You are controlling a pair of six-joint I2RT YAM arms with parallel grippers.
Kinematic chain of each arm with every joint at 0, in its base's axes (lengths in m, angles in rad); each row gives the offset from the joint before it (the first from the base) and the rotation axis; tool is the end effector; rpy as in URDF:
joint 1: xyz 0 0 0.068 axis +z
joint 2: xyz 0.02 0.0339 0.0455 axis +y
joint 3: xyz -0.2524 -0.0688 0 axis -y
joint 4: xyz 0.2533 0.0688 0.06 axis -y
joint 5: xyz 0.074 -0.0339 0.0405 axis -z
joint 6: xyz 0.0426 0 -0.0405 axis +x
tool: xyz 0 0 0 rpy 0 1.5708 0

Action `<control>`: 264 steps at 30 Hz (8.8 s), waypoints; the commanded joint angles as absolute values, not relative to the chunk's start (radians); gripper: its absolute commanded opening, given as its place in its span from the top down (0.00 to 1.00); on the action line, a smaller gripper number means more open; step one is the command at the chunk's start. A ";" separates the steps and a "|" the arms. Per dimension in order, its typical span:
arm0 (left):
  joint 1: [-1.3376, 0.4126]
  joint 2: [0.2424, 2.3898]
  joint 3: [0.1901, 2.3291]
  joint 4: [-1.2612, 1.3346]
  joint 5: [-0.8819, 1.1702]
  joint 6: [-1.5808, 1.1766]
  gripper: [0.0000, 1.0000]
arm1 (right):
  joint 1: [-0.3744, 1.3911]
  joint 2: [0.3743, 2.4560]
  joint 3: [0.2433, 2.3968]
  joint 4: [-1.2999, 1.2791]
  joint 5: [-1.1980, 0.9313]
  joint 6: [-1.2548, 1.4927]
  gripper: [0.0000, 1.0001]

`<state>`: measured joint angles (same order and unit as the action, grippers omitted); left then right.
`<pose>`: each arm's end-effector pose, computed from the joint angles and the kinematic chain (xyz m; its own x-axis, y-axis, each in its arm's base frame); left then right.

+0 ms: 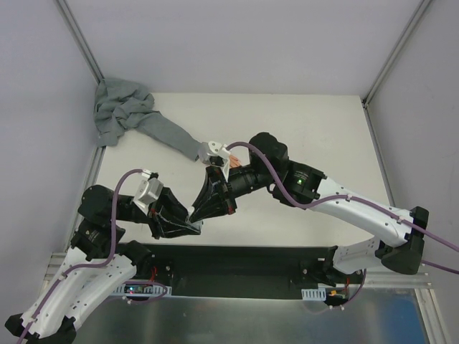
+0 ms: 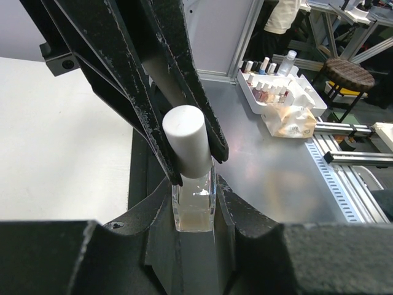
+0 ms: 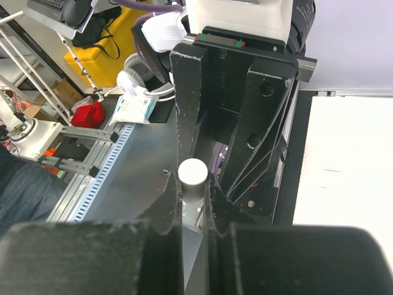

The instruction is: Paint the nails

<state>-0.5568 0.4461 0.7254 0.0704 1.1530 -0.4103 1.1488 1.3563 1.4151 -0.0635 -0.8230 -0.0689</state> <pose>0.0686 -0.0885 0.3812 -0.1096 -0.1224 -0.9864 0.9811 -0.1725 -0.0876 0.1020 0.3034 0.4344 0.0615 0.0226 -0.9979 -0.9186 -0.3897 -0.0654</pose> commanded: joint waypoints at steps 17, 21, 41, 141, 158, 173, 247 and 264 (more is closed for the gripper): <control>-0.558 0.394 0.750 0.161 0.867 -0.350 1.00 | 1.144 1.292 1.272 0.057 -0.759 -0.077 0.99; -0.558 0.393 0.747 0.169 0.850 -0.347 1.00 | 1.144 1.304 1.267 0.041 -0.738 -0.080 0.99; -0.558 0.532 0.787 0.107 0.422 -0.032 1.00 | 1.623 1.601 1.575 -0.664 1.055 0.449 0.99; -0.558 0.500 0.784 -0.040 0.566 -0.124 1.00 | 1.667 1.576 1.651 -0.438 0.947 0.205 0.64; -0.558 0.471 0.828 -0.078 1.178 -0.284 1.00 | 1.295 1.201 1.324 -0.101 -0.531 -0.196 0.17; -0.558 0.454 0.836 -0.071 1.210 -0.284 1.00 | 1.230 1.331 1.439 -0.005 -0.744 -0.100 0.57; -0.558 0.472 0.881 -0.120 1.103 -0.282 1.00 | 1.252 1.215 1.396 -0.054 -0.630 -0.133 0.33; -0.558 0.479 0.865 -0.081 1.126 -0.288 1.00 | 1.210 1.293 1.427 0.049 -0.695 -0.075 0.64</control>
<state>-0.5568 0.4812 0.8448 -0.1394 1.0973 -0.2783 1.2148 1.2842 1.3743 -0.0269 -0.6426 -0.0895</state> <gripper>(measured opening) 0.237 0.384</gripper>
